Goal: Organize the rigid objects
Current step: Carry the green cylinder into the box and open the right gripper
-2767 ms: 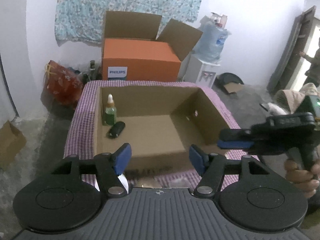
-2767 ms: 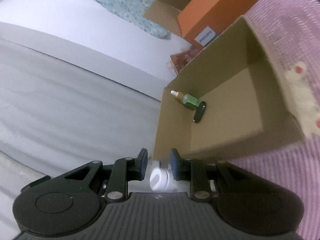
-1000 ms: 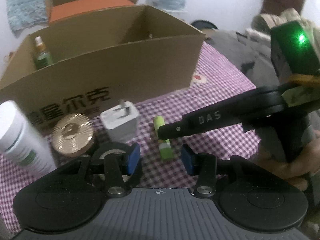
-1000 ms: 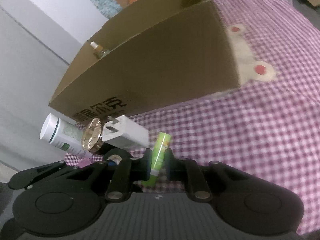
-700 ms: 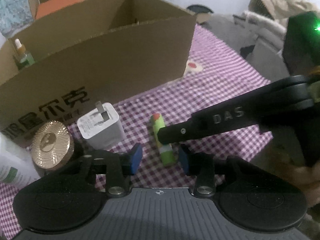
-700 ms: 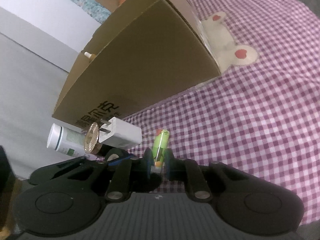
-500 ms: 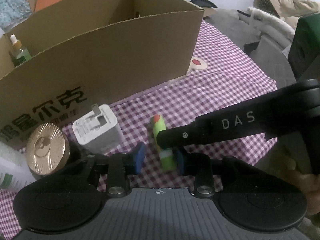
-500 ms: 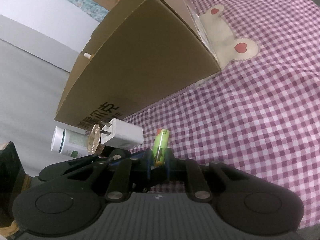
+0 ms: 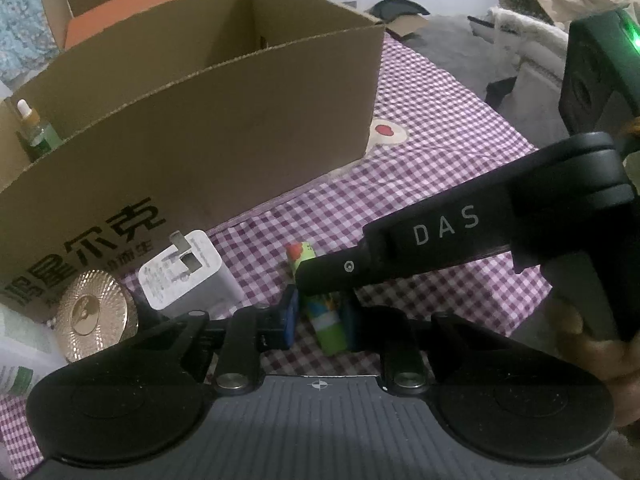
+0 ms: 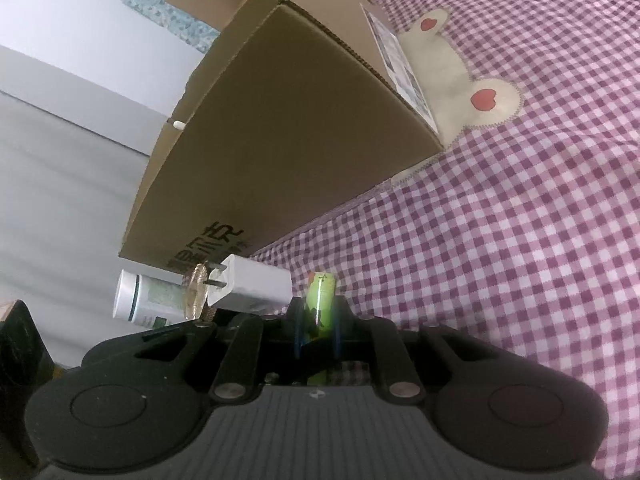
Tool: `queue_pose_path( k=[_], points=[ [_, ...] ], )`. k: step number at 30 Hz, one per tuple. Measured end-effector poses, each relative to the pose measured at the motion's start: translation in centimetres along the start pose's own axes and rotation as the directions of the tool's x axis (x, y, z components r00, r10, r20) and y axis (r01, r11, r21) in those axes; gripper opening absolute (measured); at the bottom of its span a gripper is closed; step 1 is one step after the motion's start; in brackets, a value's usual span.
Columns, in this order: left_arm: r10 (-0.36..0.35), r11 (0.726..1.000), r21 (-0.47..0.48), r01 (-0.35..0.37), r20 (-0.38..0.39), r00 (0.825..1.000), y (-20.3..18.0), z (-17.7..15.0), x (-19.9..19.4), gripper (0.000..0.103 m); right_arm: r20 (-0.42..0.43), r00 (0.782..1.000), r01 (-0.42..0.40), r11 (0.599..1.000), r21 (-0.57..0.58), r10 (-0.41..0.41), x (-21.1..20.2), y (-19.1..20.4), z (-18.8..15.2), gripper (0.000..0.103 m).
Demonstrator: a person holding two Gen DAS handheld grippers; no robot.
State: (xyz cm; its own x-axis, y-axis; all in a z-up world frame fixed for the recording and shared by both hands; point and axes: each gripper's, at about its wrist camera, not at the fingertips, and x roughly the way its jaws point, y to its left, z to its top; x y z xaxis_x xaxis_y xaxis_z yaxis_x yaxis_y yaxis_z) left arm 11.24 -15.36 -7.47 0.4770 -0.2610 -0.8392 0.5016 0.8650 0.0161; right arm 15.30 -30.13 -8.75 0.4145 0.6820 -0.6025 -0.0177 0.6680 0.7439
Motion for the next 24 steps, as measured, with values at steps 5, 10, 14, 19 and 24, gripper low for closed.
queue_pose_path(
  k=[5,10,14,19,24],
  points=[
    [0.009,1.0,0.017,-0.01,0.059,0.998,-0.6,0.1,-2.6,0.02,0.037,0.999,-0.021,1.0,-0.009,0.021,-1.9,0.9,-0.5,0.016],
    [0.02,1.0,0.016,-0.022,0.143,0.99,-0.7,0.6,-6.1,0.02,0.092,0.995,-0.038,0.998,-0.059,0.043,-4.9,3.5,-0.6,0.016],
    [0.04,0.999,-0.004,-0.04,0.21,0.977,-0.1,1.3,-8.9,0.02,0.121,0.99,-0.055,0.992,-0.115,0.069,-6.5,6.2,0.1,0.016],
    [0.095,0.995,-0.041,-0.087,0.272,0.957,1.8,2.9,-11.4,0.02,0.124,0.985,-0.092,0.976,-0.198,0.118,-7.1,10.0,2.3,0.016],
    [0.154,0.987,-0.081,-0.138,0.247,0.957,5.1,5.2,-11.3,0.02,0.069,0.987,-0.124,0.959,-0.253,0.146,-4.5,13.0,5.9,0.016]
  ],
)
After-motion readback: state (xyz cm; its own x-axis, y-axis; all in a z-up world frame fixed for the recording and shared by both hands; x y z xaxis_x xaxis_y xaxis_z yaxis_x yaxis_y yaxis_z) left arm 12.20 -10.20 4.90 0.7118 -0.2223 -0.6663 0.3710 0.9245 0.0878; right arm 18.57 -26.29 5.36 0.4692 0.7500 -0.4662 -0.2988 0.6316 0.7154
